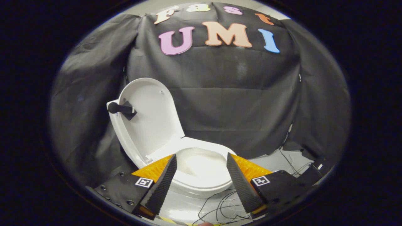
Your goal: Open the toilet lid.
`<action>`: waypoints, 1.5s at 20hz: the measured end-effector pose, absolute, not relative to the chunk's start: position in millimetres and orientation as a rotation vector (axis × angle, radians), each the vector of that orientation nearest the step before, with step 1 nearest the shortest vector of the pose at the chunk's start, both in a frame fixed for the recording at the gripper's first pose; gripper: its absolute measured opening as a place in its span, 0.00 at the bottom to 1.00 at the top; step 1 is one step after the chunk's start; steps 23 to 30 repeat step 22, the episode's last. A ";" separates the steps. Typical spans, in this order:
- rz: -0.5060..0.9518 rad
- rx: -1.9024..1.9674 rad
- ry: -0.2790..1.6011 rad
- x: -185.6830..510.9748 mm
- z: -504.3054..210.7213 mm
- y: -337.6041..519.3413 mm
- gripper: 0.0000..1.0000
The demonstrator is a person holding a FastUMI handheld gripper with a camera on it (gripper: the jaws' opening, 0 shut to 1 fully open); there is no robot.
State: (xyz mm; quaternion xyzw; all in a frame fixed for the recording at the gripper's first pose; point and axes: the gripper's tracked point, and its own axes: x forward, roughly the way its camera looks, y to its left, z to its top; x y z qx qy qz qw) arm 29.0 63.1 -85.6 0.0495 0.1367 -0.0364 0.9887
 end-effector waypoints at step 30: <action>-0.187 0.143 0.117 25.4 -57.7 20.3 0.98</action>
